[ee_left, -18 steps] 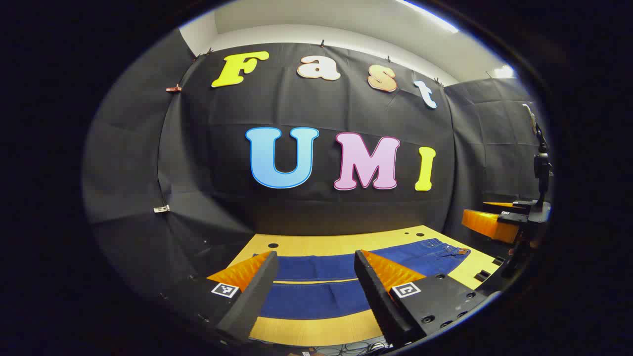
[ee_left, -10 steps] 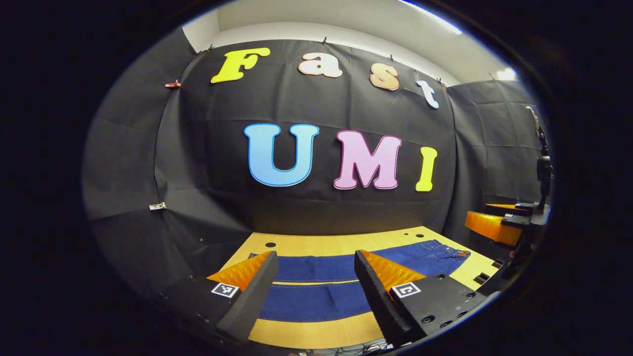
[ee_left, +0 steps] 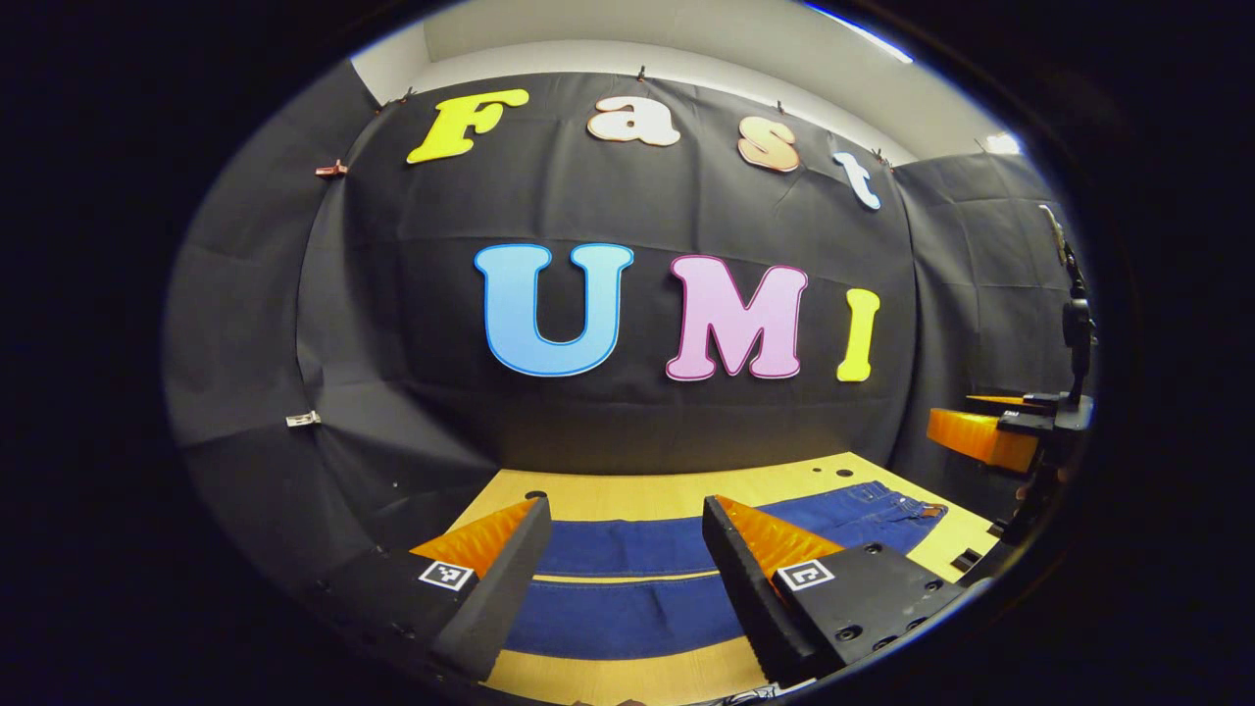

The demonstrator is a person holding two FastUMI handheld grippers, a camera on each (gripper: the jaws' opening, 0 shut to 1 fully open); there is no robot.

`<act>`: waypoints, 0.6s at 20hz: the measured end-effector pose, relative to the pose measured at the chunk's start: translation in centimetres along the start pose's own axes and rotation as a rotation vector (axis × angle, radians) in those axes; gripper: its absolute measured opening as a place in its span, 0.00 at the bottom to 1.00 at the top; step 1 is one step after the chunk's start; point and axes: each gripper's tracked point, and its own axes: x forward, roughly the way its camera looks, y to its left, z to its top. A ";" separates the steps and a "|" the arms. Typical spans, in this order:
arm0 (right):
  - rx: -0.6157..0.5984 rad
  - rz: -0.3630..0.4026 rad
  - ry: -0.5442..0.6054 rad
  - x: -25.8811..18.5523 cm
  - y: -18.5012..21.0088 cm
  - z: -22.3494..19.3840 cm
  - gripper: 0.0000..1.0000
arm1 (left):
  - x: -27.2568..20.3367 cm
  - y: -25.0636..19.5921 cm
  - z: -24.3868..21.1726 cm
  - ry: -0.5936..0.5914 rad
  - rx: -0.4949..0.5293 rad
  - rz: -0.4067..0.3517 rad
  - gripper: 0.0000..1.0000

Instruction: Grasp the waist and the cuffs of the jeans and fold them to make the two legs overlap; first hold the waist and fold one-third of the jeans toward the cuffs, then hold the cuffs and fold the remaining one-third in the same direction to finish folding.

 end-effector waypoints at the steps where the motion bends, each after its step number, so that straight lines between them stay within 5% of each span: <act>1: -0.001 0.005 0.000 0.5 -0.1 0.1 0.96 | 0.5 -0.1 0.1 0.002 0.000 0.002 0.96; 9: -0.008 0.020 0.004 3.5 -0.8 0.0 0.96 | 3.1 0.1 1.1 -0.026 0.013 -0.027 0.97; 12: -0.006 0.017 0.010 4.2 -1.1 -0.2 0.96 | 4.2 3.3 -0.4 0.006 0.148 -0.029 0.95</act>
